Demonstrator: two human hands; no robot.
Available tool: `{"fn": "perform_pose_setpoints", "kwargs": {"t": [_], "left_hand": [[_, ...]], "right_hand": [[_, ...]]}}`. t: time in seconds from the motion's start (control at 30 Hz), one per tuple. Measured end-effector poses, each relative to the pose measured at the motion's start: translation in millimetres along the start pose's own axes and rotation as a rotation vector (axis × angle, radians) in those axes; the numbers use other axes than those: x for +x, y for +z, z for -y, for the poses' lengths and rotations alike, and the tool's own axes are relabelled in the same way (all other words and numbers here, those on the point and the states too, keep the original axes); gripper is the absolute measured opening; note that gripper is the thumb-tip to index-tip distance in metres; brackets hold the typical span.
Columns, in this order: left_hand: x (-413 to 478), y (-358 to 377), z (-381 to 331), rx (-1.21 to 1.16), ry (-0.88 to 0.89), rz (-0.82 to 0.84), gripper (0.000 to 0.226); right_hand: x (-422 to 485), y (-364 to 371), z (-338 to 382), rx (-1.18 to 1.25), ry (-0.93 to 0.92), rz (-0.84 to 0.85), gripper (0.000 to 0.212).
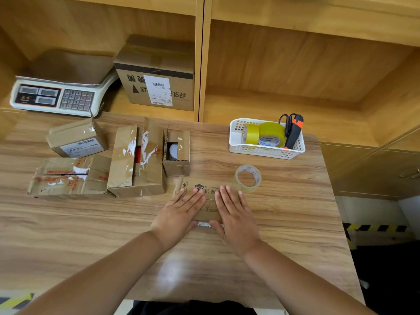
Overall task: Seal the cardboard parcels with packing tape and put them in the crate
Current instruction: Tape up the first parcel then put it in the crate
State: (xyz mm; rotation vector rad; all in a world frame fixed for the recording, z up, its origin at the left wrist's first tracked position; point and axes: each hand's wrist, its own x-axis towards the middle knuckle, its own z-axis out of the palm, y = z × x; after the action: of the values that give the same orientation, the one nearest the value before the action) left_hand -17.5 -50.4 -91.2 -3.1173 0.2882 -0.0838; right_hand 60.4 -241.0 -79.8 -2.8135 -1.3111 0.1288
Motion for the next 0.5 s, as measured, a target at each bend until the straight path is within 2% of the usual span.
{"fn": "perform_pose_setpoints", "kwargs": {"t": [0.07, 0.17, 0.27, 0.5], "left_hand": [[0.8, 1.9, 1.5, -0.002, 0.002, 0.005, 0.082], [2.4, 1.3, 3.4, 0.004, 0.018, -0.005, 0.058], [2.1, -0.8, 3.0, -0.008, 0.003, 0.061, 0.063], [-1.3, 1.4, -1.3, 0.015, -0.032, -0.006, 0.064]], "right_hand": [[1.0, -0.7, 1.3, -0.016, 0.009, 0.027, 0.074], [3.2, -1.3, 1.7, -0.036, 0.012, 0.056, 0.075], [4.3, -1.4, 0.5, -0.047, 0.003, 0.058, 0.075], [2.0, -6.1, -3.1, 0.012, -0.036, 0.035, 0.072]]}}
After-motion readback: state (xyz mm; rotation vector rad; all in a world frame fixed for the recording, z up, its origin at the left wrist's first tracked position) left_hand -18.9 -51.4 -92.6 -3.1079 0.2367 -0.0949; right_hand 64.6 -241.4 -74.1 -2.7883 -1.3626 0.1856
